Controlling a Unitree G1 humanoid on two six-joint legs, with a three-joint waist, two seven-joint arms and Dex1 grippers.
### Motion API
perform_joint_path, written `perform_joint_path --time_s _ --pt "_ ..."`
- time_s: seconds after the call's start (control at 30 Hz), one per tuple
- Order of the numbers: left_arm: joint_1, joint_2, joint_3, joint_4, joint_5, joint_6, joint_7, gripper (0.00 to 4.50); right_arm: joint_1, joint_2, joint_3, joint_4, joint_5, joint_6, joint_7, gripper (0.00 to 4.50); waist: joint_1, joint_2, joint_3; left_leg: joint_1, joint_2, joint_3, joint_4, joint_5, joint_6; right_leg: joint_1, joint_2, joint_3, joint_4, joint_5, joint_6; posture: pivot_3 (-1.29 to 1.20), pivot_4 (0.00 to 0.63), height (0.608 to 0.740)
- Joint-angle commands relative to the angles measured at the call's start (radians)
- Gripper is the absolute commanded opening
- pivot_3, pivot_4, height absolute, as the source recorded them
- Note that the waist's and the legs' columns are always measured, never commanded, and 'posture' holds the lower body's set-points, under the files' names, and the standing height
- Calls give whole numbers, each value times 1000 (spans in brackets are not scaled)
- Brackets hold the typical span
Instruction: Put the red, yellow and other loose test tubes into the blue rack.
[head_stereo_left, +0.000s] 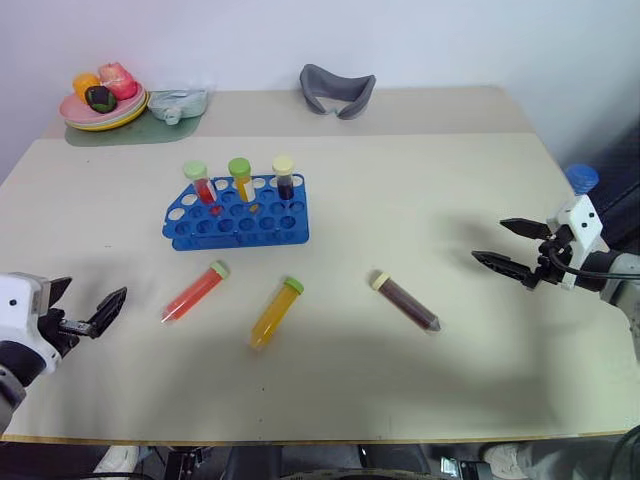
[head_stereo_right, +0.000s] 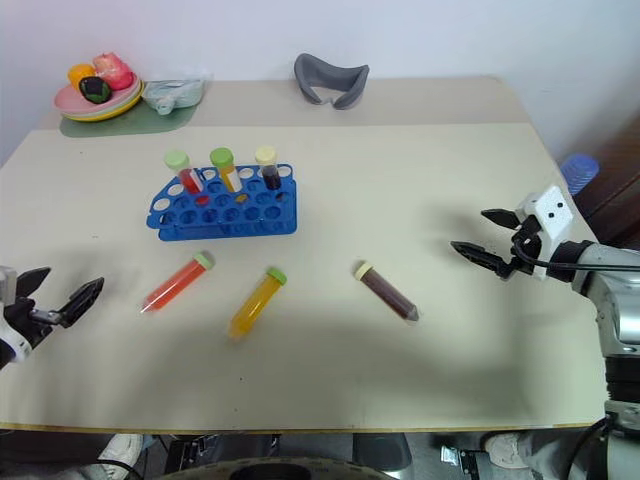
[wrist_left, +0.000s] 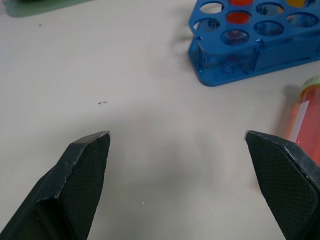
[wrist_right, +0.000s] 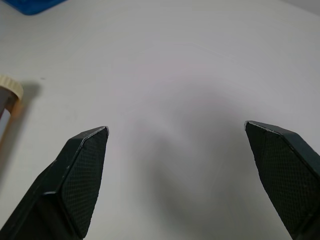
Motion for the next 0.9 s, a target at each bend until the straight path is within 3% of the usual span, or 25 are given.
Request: perform_joint_path --time_s 0.03,0.43,0.63,0.77,0.9 --pt "0 -3 8 -32 -8 -5 8 4400 -17 -2 -5 -58 9 18 -16 4500 0 0 0 0 0 0 0 0 0 0 0 0 0 0 0 0 150 740" --pt "-73 10 -62 -24 -19 -2 -6 4400 19 -6 -18 -230 33 144 -86 4500 1 0 0 0 0 0 0 0 0 0 0 0 0 0 0 0 150 740" --pt "-189 41 -261 -77 -55 30 -73 4400 39 -60 -47 -423 73 360 -157 4500 2 0 0 0 0 0 0 0 0 0 0 0 0 0 0 0 150 740" --pt "-319 63 -442 -74 -62 46 -144 4400 88 -123 -126 -617 189 583 -174 4500 6 0 0 -1 0 0 0 0 0 0 0 0 0 0 0 0 150 740" --pt "-417 74 -574 -21 -37 13 -229 4400 58 -142 -122 -784 314 810 -250 4500 -2 0 0 0 0 0 0 -1 1 0 1 0 0 0 0 0 150 740"
